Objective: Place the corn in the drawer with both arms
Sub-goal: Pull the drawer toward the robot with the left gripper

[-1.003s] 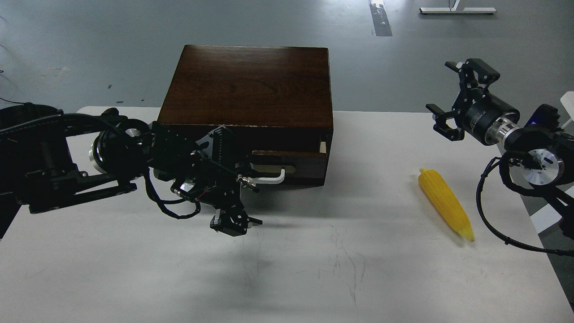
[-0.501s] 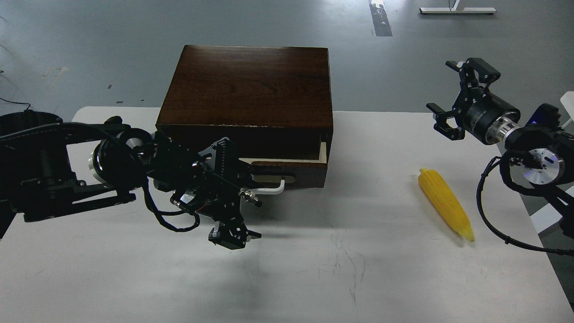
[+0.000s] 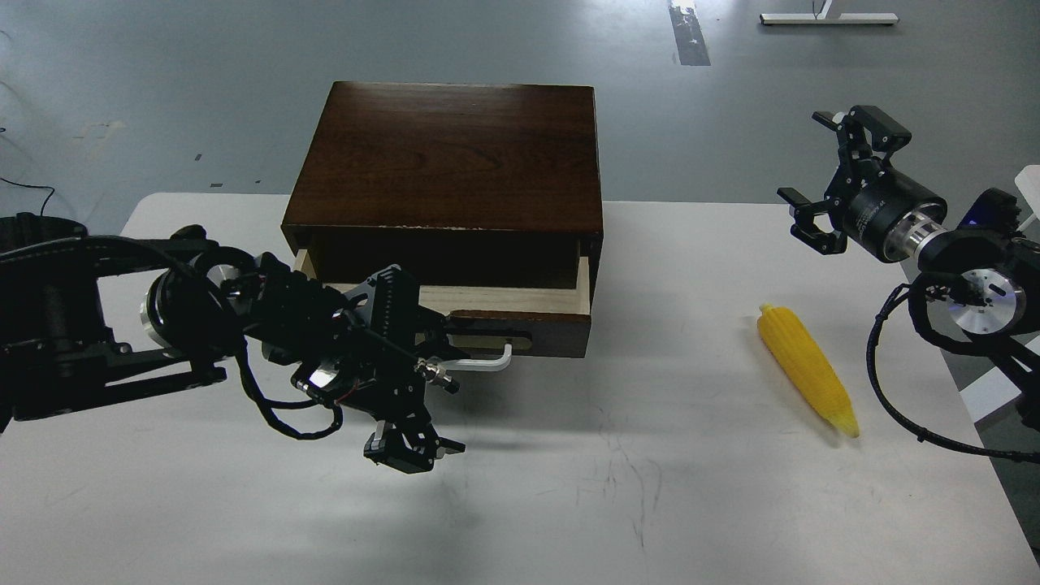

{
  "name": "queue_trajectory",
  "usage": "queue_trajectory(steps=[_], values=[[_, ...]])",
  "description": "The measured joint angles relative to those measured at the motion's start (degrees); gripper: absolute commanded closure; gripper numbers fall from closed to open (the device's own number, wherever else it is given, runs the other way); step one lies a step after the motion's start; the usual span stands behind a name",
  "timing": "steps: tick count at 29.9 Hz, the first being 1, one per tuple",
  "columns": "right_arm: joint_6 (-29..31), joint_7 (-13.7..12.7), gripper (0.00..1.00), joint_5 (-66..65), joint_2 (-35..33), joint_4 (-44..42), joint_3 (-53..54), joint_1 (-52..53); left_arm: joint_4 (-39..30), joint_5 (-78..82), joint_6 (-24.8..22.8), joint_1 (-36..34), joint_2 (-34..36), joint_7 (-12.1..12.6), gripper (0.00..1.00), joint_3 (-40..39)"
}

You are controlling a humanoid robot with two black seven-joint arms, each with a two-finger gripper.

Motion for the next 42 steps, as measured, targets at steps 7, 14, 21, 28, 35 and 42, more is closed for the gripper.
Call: queue_trajectory(steps=[7,14,21,28,35,42], values=[[0.0,0.0,0.00,0.0,0.1,-0.7,0.0,0.1,-1.6,0.0,-0.3,0.8,1.0,0.0,0.01,0.0],[0.0,-0.1,0.00,0.0,0.2,-1.0,-0.1,0.6,-2.3,0.0,-0.6,0.9,1.0,0.0,0.01,0.0],[0.0,-0.1,0.00,0.0,0.2,-1.1,-0.3,0.6,-3.0,0.1,-1.3,1.8,0.7,0.0,0.01,-0.2],[0.0,-0.1,0.00,0.0,0.2,-1.1,-0.4,0.7,-3.7,0.1,-1.6,2.0,0.7,0.0,0.01,-0.2],[0.0,-0.1,0.00,0.0,0.2,-1.1,-0.4,0.7,-3.9,0.0,-1.6,2.0,0.8,0.0,0.01,-0.3],[0.0,-0.1,0.00,0.0,0.2,-1.5,-0.4,0.6,-4.1,-0.3,-1.7,0.3,0.4,-0.3,0.01,-0.4]])
